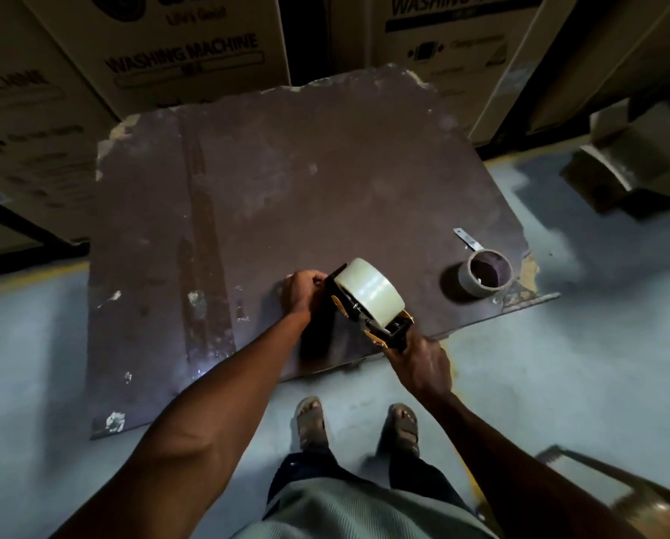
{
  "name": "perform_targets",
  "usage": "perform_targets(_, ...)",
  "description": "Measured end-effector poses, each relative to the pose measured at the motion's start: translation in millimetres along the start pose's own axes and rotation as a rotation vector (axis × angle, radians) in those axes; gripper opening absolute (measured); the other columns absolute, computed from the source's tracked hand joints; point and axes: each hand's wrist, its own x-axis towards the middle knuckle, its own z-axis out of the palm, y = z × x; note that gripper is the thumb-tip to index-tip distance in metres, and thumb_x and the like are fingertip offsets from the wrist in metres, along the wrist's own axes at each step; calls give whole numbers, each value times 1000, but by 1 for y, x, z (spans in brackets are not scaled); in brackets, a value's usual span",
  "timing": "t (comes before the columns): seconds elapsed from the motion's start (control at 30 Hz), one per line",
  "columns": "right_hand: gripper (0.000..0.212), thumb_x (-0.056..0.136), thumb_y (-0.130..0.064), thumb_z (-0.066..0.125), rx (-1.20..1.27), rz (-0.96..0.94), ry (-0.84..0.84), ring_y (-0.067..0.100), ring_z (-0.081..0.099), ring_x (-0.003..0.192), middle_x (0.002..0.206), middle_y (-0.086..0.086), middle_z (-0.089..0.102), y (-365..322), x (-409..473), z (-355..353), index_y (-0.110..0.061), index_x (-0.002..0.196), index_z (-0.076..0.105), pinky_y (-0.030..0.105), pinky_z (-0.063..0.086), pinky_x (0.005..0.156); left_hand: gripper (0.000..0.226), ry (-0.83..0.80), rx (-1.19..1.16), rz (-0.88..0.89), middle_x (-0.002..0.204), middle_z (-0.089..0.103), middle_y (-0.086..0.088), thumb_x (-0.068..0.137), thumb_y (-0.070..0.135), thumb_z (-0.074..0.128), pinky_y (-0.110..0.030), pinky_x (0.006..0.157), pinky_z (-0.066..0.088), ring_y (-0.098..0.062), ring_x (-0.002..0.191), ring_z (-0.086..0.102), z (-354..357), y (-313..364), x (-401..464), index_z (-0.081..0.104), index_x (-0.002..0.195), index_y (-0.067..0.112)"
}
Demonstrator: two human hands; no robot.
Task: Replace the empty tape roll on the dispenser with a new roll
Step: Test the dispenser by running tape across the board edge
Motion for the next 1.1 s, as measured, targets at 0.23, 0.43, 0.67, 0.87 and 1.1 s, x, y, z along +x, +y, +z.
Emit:
perform_targets(0.23, 37, 91, -31, 67, 6, 69, -25, 41, 64, 98, 109, 23, 70, -14, -6, 4, -6, 118, 60, 31, 34, 66, 8, 85, 251, 380, 95, 66, -2, 86, 32, 64, -39, 82, 36, -31, 100, 56, -3, -23, 9, 65, 92, 27)
perform_targets(0.43, 37, 91, -27, 69, 52, 86, -103, 39, 64, 100, 112, 20, 70, -10, 0, 2, -6, 119, 59, 28, 36, 67, 21, 59, 536, 699, 123, 60, 6, 90, 35, 58, -42, 87, 26, -27, 116, 45, -9, -27, 13, 67, 108, 30)
perform_targets(0.67, 35, 73, -36, 67, 187, 94, -217, 29, 66, 84, 92, 7, 74, 6, 17, 11, -19, 104, 65, 36, 53, 70, 50, -118, 746, 899, 154, 41, -6, 95, 40, 43, -62, 115, 21, -27, 149, 25, -7, -48, -8, 43, 139, 17)
perform_targets(0.87, 10, 67, -15, 68, 449, 113, -452, 22, 54, 54, 60, 10, 63, 21, 37, 14, -7, 73, 68, 43, 41, 59, 95, -237, 862, 1003, 159, 29, -17, 84, 75, 41, -57, 122, 10, -33, 152, 14, -9, -40, -5, 30, 150, 6)
perform_targets(1.1, 22, 89, -18, 73, 561, 79, -389, -1, 46, 36, 43, -18, 52, 2, 26, 1, -30, 79, 58, 12, 33, 40, 122, -321, 919, 952, 163, 20, -17, 71, 95, 30, -54, 122, 7, -33, 153, 6, -3, -37, -2, 19, 154, 6)
